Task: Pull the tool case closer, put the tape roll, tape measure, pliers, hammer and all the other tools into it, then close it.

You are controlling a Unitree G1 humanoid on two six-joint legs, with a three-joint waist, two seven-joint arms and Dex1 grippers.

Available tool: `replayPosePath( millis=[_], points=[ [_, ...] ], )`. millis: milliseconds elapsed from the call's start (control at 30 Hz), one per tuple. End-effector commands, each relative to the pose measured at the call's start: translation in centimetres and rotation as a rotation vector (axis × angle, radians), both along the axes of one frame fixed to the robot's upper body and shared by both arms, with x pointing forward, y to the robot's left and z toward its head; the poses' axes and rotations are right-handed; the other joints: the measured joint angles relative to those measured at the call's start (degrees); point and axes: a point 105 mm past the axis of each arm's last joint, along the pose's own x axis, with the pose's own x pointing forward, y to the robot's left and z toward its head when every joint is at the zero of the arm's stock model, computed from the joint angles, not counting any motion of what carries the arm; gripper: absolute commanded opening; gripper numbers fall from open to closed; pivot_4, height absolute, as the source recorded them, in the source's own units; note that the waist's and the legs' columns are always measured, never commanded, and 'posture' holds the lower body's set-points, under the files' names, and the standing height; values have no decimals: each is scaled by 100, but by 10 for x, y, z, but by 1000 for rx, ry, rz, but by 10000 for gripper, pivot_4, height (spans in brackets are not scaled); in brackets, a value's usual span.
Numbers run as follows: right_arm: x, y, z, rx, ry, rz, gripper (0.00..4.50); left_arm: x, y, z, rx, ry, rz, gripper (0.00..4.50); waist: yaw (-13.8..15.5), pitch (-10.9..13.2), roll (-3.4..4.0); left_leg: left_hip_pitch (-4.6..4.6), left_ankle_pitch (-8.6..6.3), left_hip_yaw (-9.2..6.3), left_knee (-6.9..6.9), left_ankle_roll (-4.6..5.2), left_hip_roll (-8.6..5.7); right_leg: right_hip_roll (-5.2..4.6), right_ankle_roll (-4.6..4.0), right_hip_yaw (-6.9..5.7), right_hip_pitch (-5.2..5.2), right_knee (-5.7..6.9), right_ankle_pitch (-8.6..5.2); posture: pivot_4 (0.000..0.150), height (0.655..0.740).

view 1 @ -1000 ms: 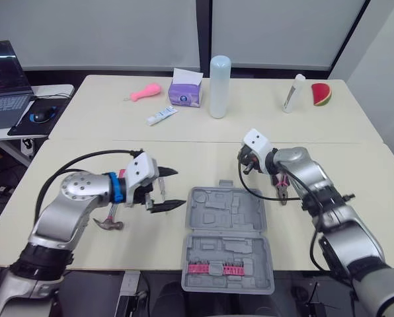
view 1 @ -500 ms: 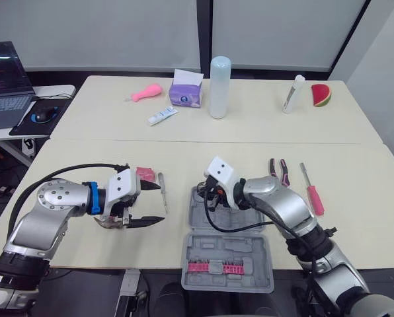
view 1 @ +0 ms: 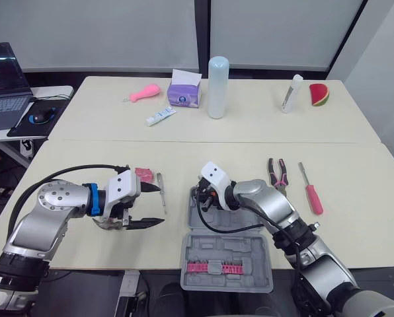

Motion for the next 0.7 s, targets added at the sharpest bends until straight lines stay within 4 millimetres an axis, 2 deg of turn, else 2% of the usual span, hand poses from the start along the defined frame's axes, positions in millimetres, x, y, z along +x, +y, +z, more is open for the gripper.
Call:
replayPosePath(
  millis=[33,700],
  points=[
    [2,7,7,20,-22,18,67,-2,0,9,11,-38,-19,45000,0,0,0,0,0,0,0,0,0,0,0,0,0,0,0,1500,7161],
    [9,4,3,14,-5,7,67,-3,-2,6,3,-37,-19,45000,-1,0,0,2,0,-2,0,0,0,0,0,-2,-2,8,0,1500,7161]
  ],
)
